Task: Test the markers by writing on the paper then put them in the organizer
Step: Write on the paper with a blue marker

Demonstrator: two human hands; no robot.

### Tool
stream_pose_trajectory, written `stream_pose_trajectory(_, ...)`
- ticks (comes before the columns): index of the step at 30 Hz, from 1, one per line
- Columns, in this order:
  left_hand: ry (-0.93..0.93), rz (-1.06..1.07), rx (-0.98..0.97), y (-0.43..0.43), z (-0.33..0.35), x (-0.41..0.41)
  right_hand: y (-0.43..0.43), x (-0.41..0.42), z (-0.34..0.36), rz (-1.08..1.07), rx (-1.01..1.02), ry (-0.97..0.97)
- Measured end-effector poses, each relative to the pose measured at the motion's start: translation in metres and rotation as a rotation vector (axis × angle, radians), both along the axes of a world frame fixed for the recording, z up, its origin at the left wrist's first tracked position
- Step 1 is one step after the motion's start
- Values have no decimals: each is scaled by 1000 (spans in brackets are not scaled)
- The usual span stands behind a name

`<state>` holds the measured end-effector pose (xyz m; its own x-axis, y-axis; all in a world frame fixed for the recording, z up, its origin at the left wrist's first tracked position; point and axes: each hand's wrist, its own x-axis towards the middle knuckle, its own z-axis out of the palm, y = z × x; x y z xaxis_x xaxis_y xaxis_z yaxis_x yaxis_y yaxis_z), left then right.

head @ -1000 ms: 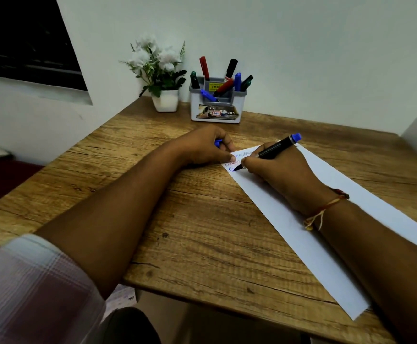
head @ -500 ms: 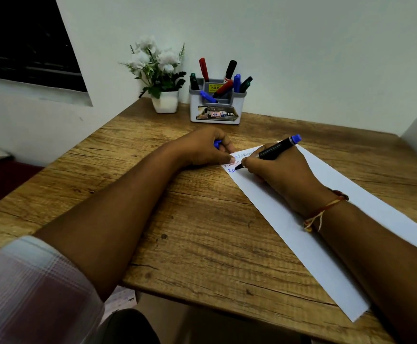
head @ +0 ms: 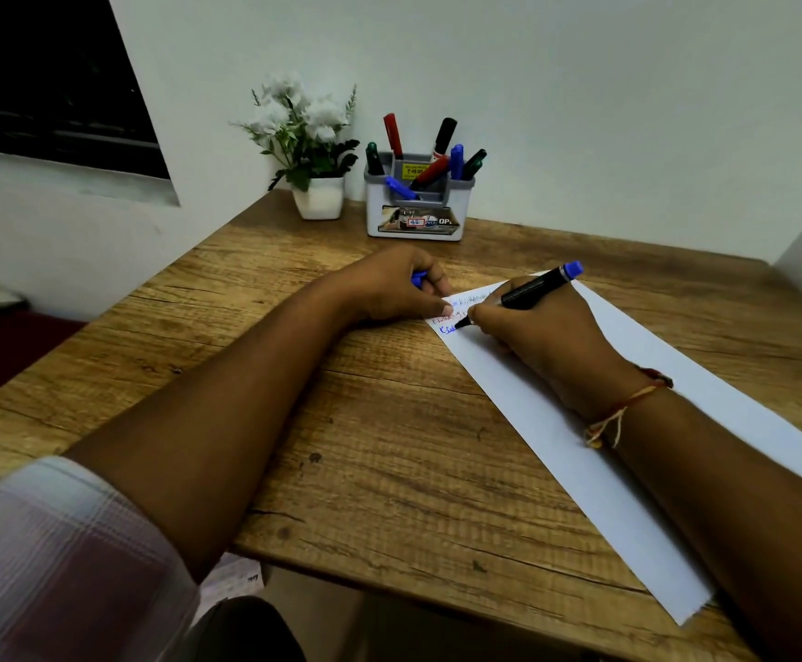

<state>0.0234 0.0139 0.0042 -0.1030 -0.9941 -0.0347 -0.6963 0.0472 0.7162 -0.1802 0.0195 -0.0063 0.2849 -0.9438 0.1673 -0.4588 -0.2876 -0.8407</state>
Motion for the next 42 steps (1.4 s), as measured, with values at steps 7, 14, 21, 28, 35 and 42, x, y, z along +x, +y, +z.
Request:
stream_pose_trajectory(7, -5, 2, 7, -1, -1, -1, -2, 0, 1, -11, 26, 5)
stream_pose_trajectory(14, 4, 0, 11, 0, 1, -1, -1, 0, 1, -17, 12, 2)
stream_pose_trajectory(21, 13, 1, 6, 0, 0, -1, -2, 0, 1, -20, 10, 7)
stream_pose_trajectory(28, 12, 0, -9, -1, -2, 0, -4, 0, 1, -29, 37, -34)
stream_pose_trajectory(35, 12, 8, 4, -1, -1, 0, -6, -7, 3, -25, 5, -24)
stream_pose_trajectory(42, 8, 12, 2, -1, -1, -1, -4, -6, 2, -9, 2, 12)
